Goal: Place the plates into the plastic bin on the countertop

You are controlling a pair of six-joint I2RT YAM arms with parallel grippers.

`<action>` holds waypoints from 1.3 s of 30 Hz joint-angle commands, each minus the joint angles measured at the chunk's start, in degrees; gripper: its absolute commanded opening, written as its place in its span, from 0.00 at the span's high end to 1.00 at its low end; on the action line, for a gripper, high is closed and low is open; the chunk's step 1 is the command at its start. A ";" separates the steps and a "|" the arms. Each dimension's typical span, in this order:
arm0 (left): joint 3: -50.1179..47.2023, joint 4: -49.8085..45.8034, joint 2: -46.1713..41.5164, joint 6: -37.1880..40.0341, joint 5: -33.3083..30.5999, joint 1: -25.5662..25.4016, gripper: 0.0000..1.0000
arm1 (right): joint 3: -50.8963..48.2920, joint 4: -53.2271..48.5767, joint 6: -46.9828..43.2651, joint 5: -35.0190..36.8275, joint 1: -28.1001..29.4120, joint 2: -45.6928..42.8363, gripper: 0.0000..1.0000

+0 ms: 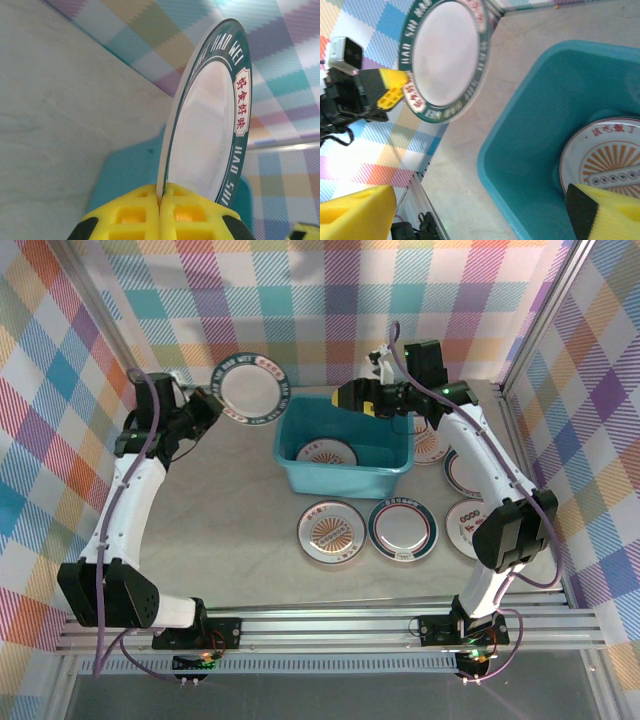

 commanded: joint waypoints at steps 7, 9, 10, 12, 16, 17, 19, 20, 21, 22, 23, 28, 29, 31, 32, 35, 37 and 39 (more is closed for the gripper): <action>0.95 11.83 0.99 -5.94 3.62 -7.80 1.00 | 1.07 4.18 2.87 -3.30 0.33 1.91 0.21; 1.13 12.07 1.43 -6.01 3.32 -9.19 1.00 | 0.12 5.23 3.48 -2.56 0.33 1.71 0.23; 1.06 12.49 1.68 -6.11 3.28 -9.80 1.00 | -0.43 5.88 3.91 -2.34 0.28 1.57 0.24; 0.87 13.75 2.26 -6.57 3.64 -10.64 1.00 | -1.06 6.74 4.51 -2.27 0.23 1.76 0.26; 0.60 15.67 3.27 -7.68 4.07 -11.61 1.00 | -1.77 7.82 5.23 -2.02 0.27 2.09 0.30; 0.61 16.02 3.37 -7.77 4.00 -11.82 1.00 | -1.94 7.99 5.38 -1.73 0.24 2.09 0.32; 0.74 16.23 3.37 -7.87 3.64 -12.17 1.00 | -2.40 8.24 5.69 -0.98 0.25 2.08 0.36; 0.94 16.21 3.52 -7.88 3.47 -12.36 1.00 | -2.62 8.48 6.06 -0.70 0.17 2.10 0.37; 0.99 16.25 3.64 -7.88 3.45 -12.50 1.00 | -2.92 8.85 6.53 -0.53 0.07 2.08 0.39; 0.99 16.42 3.73 -7.84 3.51 -12.63 1.00 | -3.32 9.50 7.17 -0.55 -0.01 2.10 0.41; 1.04 16.43 3.89 -7.92 3.46 -12.81 1.00 | -3.68 10.20 7.72 -0.60 -0.01 2.08 0.43; 0.89 16.96 4.15 -8.14 3.20 -13.51 1.00 | -4.95 12.18 9.87 0.00 -0.10 2.09 0.52; 0.95 16.96 4.16 -8.14 3.10 -13.67 1.00 | -5.33 12.79 10.39 0.07 -0.17 2.01 0.55; 0.87 16.88 4.17 -8.14 2.82 -13.87 1.00 | -6.58 14.97 11.95 0.06 -0.38 1.45 0.60; 0.83 16.87 4.21 -8.06 2.76 -13.95 1.00 | -7.15 15.92 12.69 0.11 -0.52 1.21 0.62; 0.74 17.12 4.34 -8.15 2.66 -14.30 1.00 | -8.38 17.68 14.20 0.61 -0.63 0.45 0.70; 0.85 17.03 4.56 -8.08 2.44 -14.55 1.00 | -8.95 18.44 14.88 0.64 -0.72 0.10 0.74; 1.17 16.58 4.84 -7.80 2.08 -14.74 1.00 | -9.24 18.63 15.30 0.89 -0.72 -0.08 0.78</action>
